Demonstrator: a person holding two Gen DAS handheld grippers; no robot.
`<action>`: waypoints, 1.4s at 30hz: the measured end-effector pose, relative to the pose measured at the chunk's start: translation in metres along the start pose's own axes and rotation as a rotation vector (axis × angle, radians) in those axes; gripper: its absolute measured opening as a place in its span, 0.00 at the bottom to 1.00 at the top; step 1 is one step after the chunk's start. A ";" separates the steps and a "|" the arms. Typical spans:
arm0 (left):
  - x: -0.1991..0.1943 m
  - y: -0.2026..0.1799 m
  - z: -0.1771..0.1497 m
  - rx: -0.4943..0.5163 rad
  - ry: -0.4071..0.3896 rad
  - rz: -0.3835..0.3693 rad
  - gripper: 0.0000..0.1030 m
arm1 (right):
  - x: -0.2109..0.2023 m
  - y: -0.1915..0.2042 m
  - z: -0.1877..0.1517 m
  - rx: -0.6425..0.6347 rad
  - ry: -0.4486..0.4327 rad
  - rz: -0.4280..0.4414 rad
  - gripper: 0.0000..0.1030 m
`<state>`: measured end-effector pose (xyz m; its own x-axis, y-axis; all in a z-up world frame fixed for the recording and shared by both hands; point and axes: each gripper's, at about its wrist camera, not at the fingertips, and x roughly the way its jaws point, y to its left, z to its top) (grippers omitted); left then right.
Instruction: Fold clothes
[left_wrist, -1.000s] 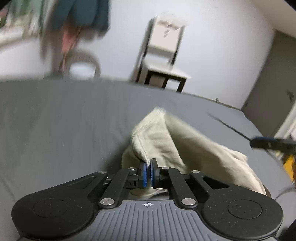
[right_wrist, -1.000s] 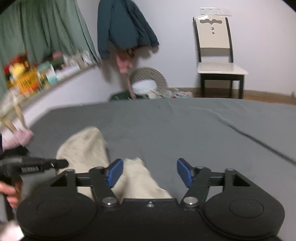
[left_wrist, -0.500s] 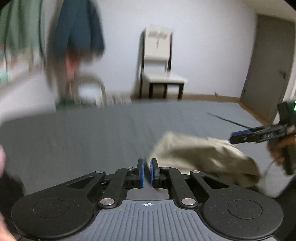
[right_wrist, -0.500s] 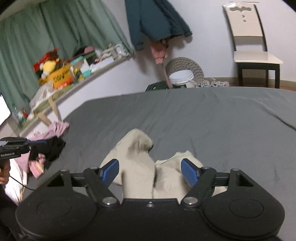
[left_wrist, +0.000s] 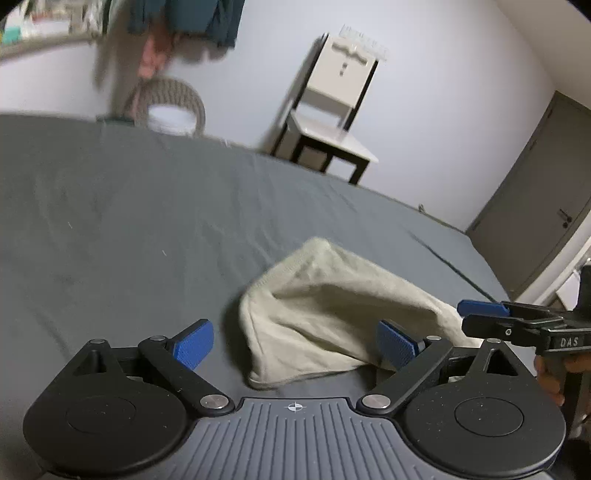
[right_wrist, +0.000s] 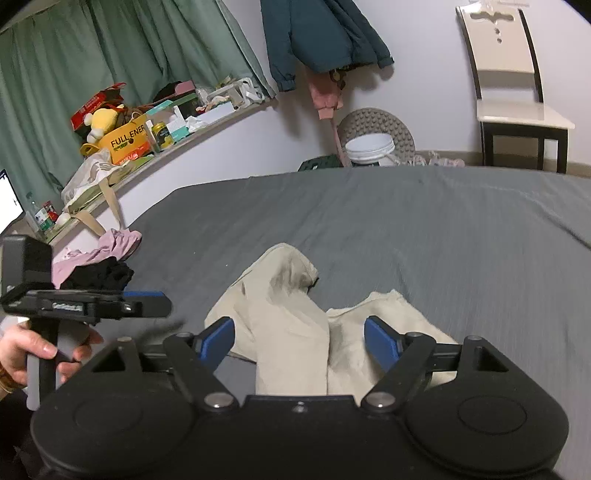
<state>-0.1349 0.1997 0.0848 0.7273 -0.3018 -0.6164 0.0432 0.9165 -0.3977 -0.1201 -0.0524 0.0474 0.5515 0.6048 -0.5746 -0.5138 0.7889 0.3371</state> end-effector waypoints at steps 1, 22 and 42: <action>0.008 0.001 0.000 -0.008 0.013 -0.004 0.93 | 0.000 0.001 0.000 -0.007 -0.009 -0.005 0.80; 0.071 0.012 0.004 -0.130 0.089 -0.037 0.93 | 0.001 0.012 -0.001 -0.041 -0.052 -0.009 0.91; 0.093 0.036 -0.010 -0.350 0.020 -0.086 0.02 | 0.003 0.010 -0.001 -0.027 -0.043 -0.034 0.92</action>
<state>-0.0728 0.2017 0.0064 0.7175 -0.3820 -0.5825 -0.1360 0.7433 -0.6550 -0.1244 -0.0427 0.0486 0.5966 0.5821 -0.5524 -0.5114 0.8063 0.2973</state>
